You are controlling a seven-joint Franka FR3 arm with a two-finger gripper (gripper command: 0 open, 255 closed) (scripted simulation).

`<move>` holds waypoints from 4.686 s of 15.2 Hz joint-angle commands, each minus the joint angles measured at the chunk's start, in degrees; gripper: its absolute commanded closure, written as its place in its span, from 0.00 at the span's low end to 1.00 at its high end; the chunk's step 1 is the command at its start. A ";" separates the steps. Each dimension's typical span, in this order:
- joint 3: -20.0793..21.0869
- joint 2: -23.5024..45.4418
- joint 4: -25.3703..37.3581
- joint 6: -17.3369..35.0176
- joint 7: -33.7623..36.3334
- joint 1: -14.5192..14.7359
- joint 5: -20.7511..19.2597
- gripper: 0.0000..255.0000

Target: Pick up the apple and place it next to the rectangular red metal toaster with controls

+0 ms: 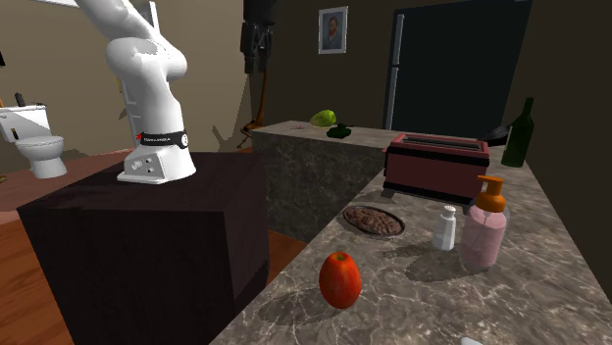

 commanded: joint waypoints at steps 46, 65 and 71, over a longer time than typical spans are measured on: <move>-5.33 79.32 39.43 42.72 -45.69 -18.65 29.97 0.00; -6.57 76.04 38.18 40.65 -44.86 -17.72 28.82 1.00; -8.05 72.25 37.10 37.99 -43.75 -16.63 27.25 1.00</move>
